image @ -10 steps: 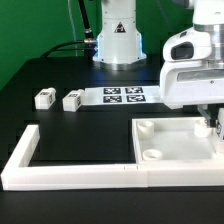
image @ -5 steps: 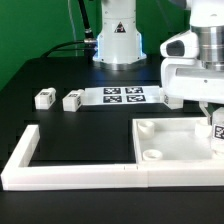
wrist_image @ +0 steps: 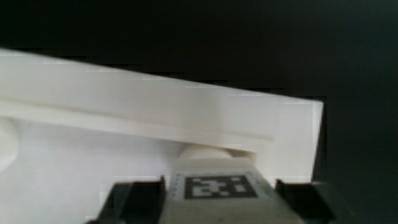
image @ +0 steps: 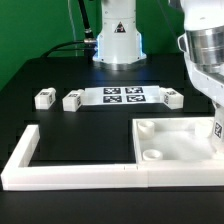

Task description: Assemble square table

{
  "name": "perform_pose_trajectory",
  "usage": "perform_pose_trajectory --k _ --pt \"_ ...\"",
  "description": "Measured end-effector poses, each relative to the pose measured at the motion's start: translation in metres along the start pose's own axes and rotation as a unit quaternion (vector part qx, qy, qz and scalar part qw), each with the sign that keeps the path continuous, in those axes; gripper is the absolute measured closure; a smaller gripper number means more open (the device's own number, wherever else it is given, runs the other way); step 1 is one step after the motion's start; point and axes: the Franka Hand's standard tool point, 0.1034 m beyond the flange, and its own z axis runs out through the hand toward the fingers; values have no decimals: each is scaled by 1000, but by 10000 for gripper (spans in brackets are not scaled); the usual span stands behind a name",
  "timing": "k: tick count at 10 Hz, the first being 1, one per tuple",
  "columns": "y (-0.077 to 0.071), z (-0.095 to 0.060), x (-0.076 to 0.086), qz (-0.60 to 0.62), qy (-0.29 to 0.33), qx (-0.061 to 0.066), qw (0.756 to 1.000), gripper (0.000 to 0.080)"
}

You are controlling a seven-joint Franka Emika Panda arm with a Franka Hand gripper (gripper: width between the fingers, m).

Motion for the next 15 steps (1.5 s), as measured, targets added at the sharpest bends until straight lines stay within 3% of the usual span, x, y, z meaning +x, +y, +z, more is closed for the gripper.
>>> perform_pose_trajectory --k 2,4,5,6,10,11,12,13,15 --pt "1 1 -2 9 -2 -2 1000 506" --pt "2 1 -3 -69 -1 -3 998 268" --pt "5 1 -3 -187 4 -23 982 187" --pt "6 0 -6 -275 11 -37 961 187" --pt "6 1 -4 -402 9 -39 915 151" --pt "7 -2 4 -503 20 -59 862 150" --pt "1 -9 14 -608 26 -69 791 150" --pt "-1 -10 15 -636 26 -70 768 150" --pt "0 -9 14 -628 26 -70 775 179"
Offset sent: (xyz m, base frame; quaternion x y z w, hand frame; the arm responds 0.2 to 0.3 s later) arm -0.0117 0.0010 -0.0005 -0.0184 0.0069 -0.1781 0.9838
